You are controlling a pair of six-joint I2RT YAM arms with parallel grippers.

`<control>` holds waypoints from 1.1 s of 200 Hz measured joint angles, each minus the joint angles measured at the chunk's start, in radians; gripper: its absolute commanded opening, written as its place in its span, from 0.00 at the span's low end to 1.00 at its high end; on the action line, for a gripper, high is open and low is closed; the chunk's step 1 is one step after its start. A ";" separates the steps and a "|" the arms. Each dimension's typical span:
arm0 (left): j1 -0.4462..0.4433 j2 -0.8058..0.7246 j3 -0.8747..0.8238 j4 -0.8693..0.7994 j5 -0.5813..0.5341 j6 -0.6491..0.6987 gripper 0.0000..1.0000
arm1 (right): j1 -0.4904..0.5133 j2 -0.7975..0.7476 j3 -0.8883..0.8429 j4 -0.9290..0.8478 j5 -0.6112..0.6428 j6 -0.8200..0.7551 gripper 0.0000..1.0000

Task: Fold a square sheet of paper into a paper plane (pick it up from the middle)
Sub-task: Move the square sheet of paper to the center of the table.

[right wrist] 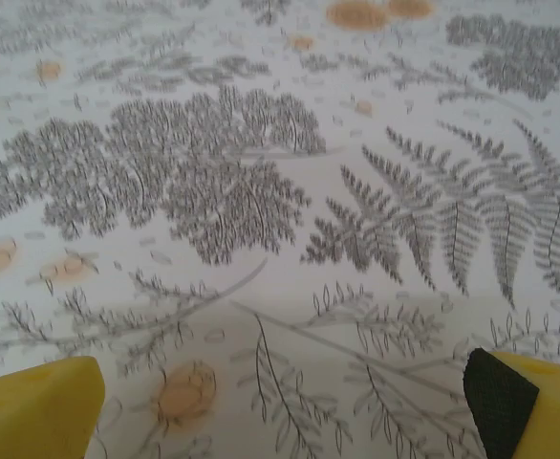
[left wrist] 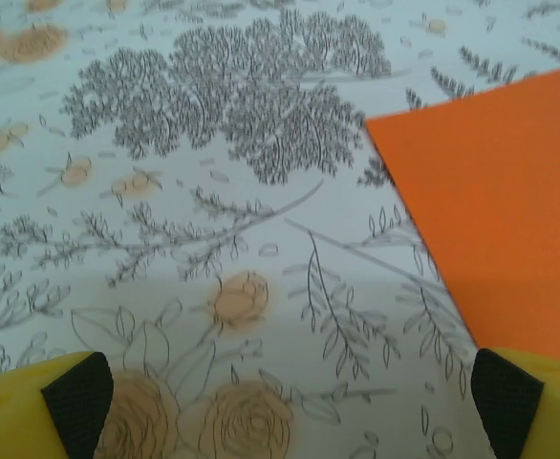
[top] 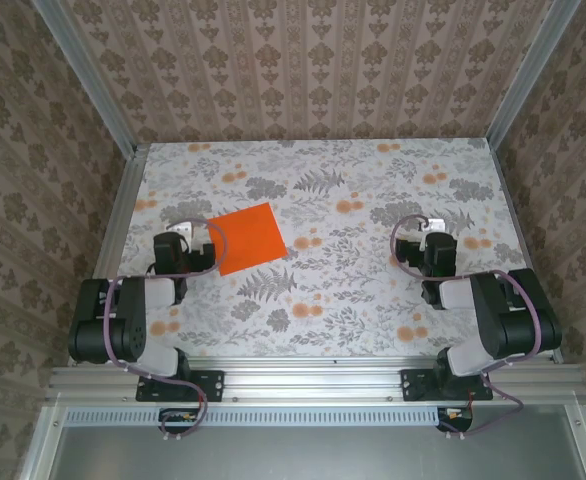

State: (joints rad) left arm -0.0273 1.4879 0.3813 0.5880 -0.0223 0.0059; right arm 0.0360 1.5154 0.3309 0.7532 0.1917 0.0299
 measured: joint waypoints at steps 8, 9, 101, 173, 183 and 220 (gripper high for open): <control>0.002 0.006 0.003 0.020 0.001 0.003 1.00 | -0.001 0.005 0.003 0.023 -0.002 0.000 1.00; 0.002 0.007 0.003 0.023 0.001 0.003 1.00 | -0.001 0.005 0.003 0.025 -0.002 0.000 1.00; 0.004 0.018 0.021 0.143 0.013 0.018 1.00 | -0.004 0.018 0.016 0.146 -0.017 0.003 1.00; 0.010 0.018 0.021 0.162 0.019 0.025 1.00 | -0.004 0.024 0.017 0.167 -0.018 0.003 1.00; 0.010 0.018 0.021 0.162 0.020 0.025 1.00 | -0.004 0.025 0.017 0.167 -0.018 0.003 1.00; 0.010 0.018 0.023 0.162 0.020 0.025 1.00 | -0.006 0.025 0.017 0.168 -0.021 0.003 1.00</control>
State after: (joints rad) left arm -0.0177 1.5063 0.4038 0.7502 -0.0025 0.0311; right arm 0.0303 1.5402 0.3481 0.9215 0.1711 0.0334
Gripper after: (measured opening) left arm 0.999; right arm 0.999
